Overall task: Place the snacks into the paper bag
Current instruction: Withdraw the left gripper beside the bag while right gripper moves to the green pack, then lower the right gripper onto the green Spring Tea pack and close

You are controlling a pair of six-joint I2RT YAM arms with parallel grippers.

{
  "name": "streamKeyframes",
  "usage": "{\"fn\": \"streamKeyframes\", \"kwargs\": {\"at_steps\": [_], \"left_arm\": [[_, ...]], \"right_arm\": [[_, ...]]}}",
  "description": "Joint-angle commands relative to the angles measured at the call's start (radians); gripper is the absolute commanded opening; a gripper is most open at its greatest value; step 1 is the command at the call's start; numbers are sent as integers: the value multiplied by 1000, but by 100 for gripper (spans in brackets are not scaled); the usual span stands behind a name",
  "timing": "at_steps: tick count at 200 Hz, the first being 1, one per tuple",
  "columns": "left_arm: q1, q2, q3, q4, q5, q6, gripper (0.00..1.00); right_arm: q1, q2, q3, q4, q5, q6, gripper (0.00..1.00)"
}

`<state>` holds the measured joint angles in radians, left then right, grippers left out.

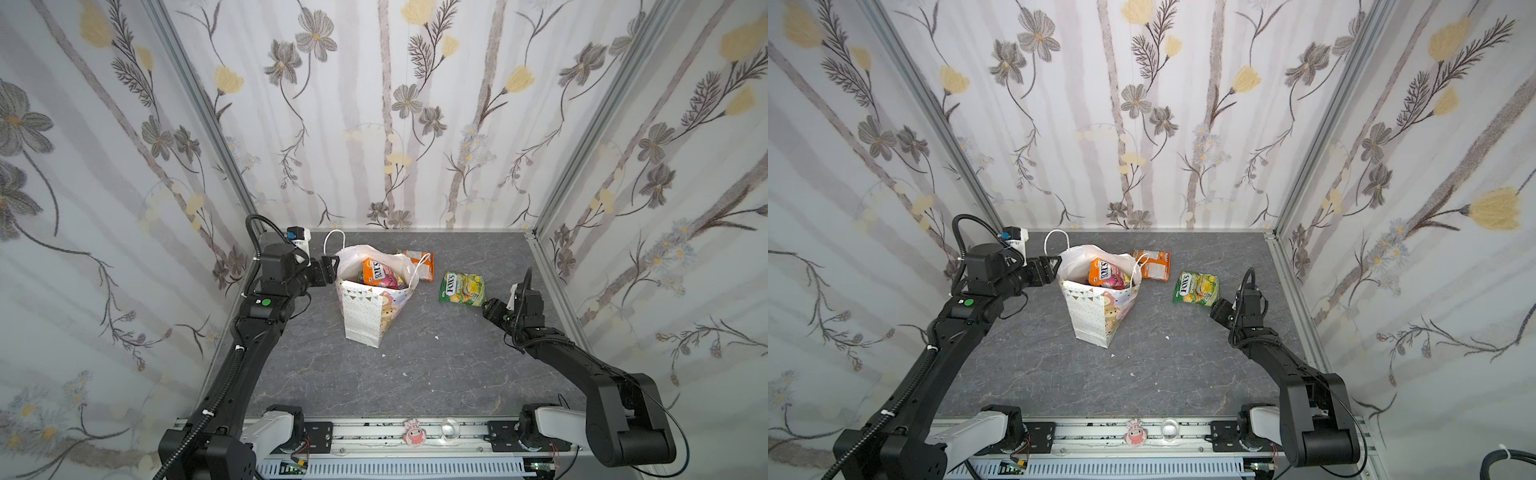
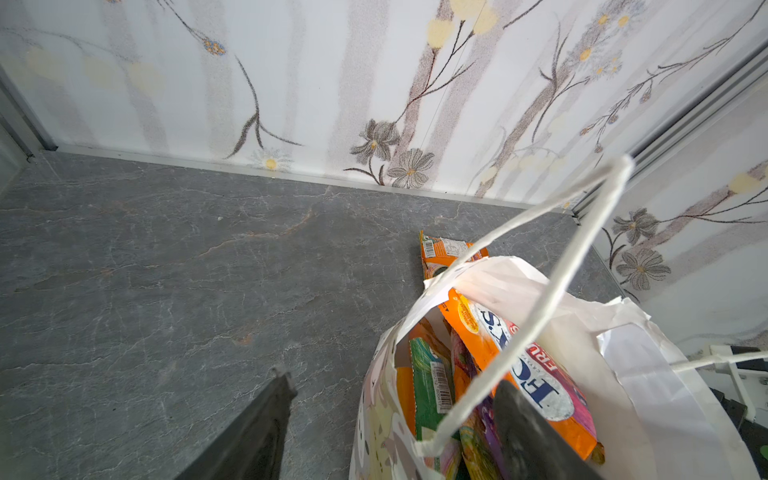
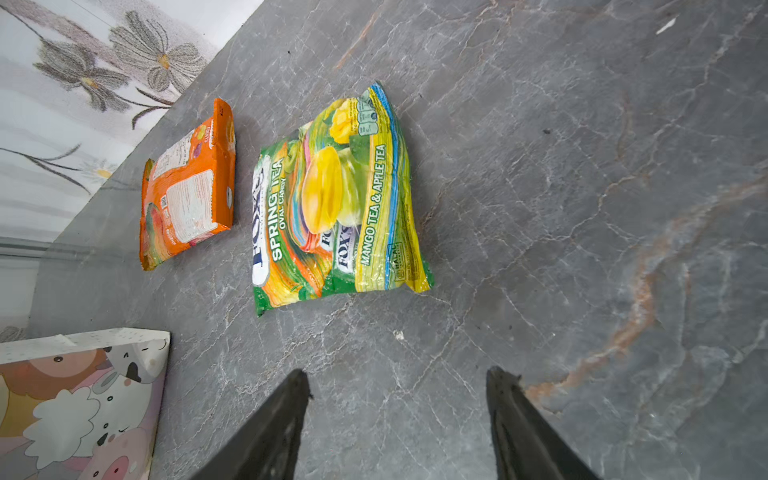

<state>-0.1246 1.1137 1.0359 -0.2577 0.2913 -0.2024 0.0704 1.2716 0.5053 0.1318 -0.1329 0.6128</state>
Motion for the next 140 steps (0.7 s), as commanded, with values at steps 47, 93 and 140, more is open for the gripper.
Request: {"fn": "streamKeyframes", "kwargs": {"at_steps": [47,93,140], "left_arm": [[0,-26,-9,40,-31,8,81],[0,-22,-5,37,-35,12,81],[0,-35,-11,35,-69,19,84]], "right_arm": [[0,119,30,101,-46,-5,67],[0,170,54,120,-35,4,67],[-1,245,115,89,-4,-4,66]]}}
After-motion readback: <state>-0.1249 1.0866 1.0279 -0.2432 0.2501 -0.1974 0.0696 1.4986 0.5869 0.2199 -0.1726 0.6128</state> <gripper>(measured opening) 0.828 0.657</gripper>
